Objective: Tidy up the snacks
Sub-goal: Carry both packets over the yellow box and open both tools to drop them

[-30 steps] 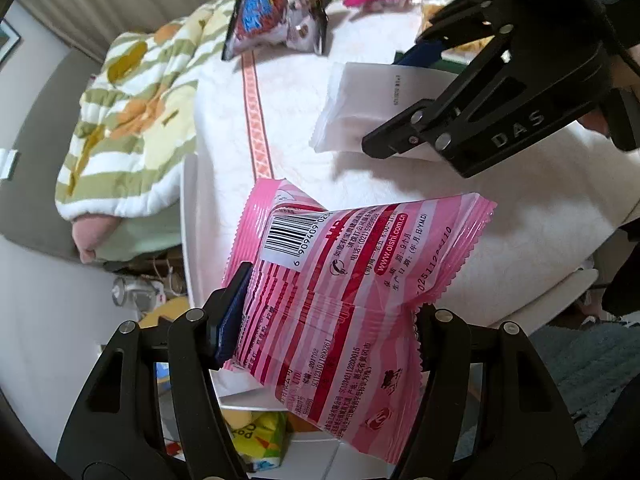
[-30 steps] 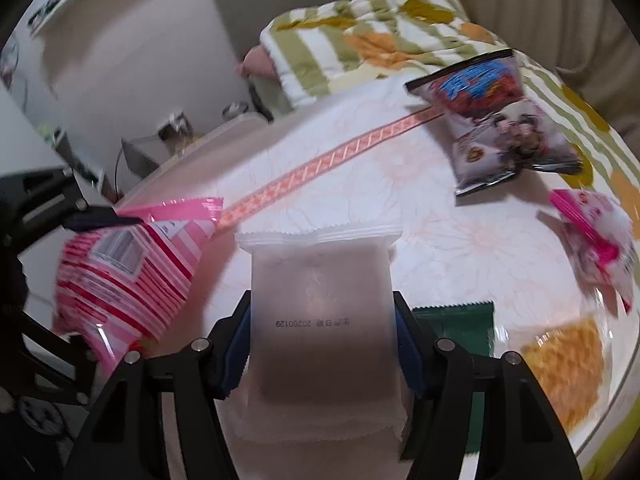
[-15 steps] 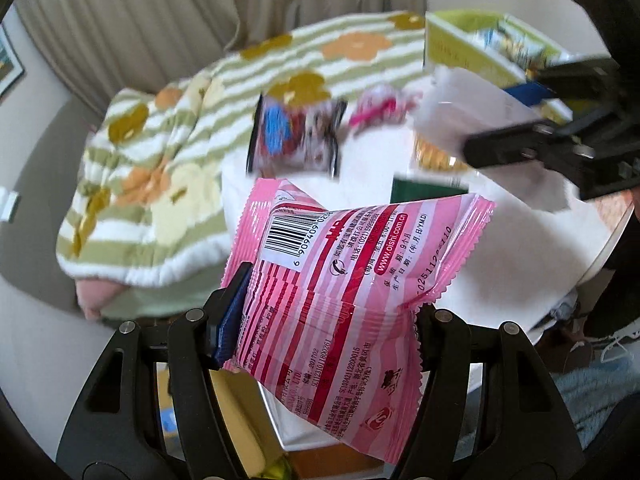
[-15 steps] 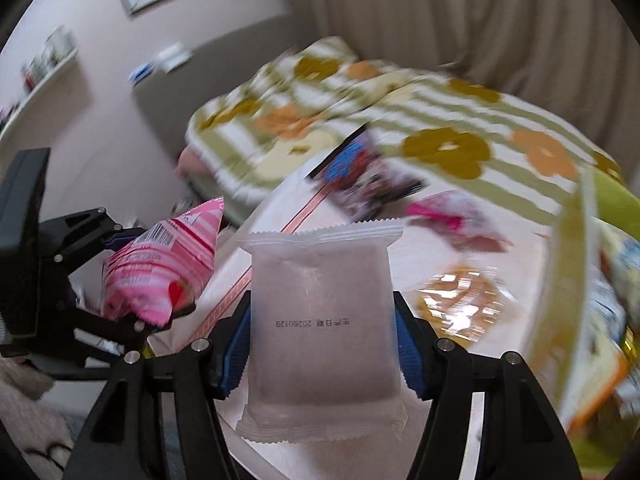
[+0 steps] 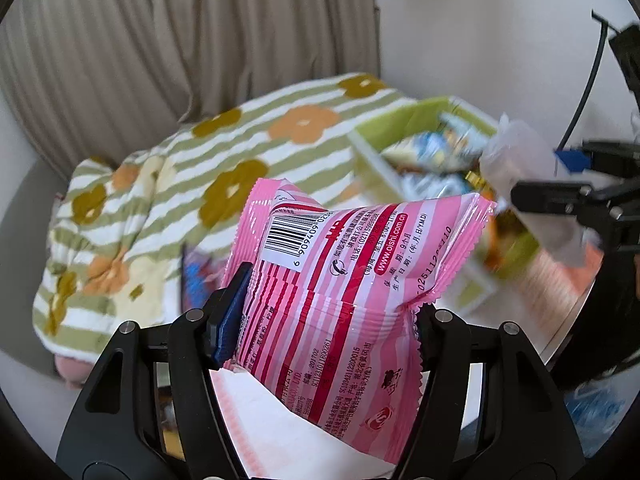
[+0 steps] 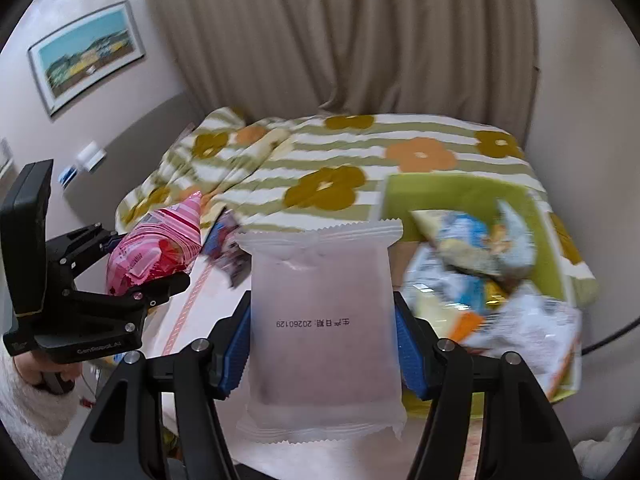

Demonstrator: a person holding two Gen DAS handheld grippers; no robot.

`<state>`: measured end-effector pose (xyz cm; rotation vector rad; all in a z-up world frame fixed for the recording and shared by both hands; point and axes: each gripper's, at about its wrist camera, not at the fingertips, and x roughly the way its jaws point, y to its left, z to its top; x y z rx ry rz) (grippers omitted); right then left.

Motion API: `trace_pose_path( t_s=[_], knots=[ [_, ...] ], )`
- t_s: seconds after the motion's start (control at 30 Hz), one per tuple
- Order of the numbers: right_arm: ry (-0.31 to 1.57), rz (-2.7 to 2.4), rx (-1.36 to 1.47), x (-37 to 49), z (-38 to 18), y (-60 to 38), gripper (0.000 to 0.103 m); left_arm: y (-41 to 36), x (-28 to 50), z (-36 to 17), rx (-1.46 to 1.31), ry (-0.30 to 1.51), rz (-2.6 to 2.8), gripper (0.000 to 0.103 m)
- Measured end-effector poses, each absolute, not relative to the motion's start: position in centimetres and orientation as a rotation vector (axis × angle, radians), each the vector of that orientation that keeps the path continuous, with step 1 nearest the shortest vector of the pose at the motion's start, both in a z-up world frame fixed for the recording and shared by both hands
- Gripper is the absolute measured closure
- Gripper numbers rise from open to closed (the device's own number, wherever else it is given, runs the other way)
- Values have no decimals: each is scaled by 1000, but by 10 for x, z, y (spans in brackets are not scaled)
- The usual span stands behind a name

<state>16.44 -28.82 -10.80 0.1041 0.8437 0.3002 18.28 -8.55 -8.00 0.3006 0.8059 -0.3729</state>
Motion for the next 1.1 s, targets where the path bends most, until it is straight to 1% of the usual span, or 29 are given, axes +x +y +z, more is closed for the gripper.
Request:
trace_pose_path(
  t_s=[0.13, 0.3, 0.47, 0.57, 0.6, 0.63, 0.7, 0.87, 1.1],
  knots=[
    [837, 257, 125, 171, -102, -338, 44, -147, 200, -75, 270, 814, -401, 42],
    [835, 225, 131, 182, -103, -388, 44, -216, 223, -86, 232, 867, -421, 42],
    [858, 230, 173, 198, -113, -425, 44, -254, 244, -105, 185, 948, -412, 42],
    [869, 232, 203, 204, -118, -439, 44, -266, 252, -114, 172, 981, -404, 34],
    [872, 231, 212, 206, -119, -441, 44, -269, 254, -116, 175, 992, -405, 25],
    [878, 229, 222, 207, -120, -445, 44, -270, 254, -118, 177, 996, -409, 11],
    [881, 228, 241, 210, -122, -449, 44, -272, 254, -118, 181, 993, -416, 0],
    [883, 214, 273, 211, -126, -452, 44, -257, 242, -112, 200, 975, -423, 0],
    [884, 203, 269, 217, -127, -446, 44, -211, 238, -102, 143, 969, -362, 0]
  ],
)
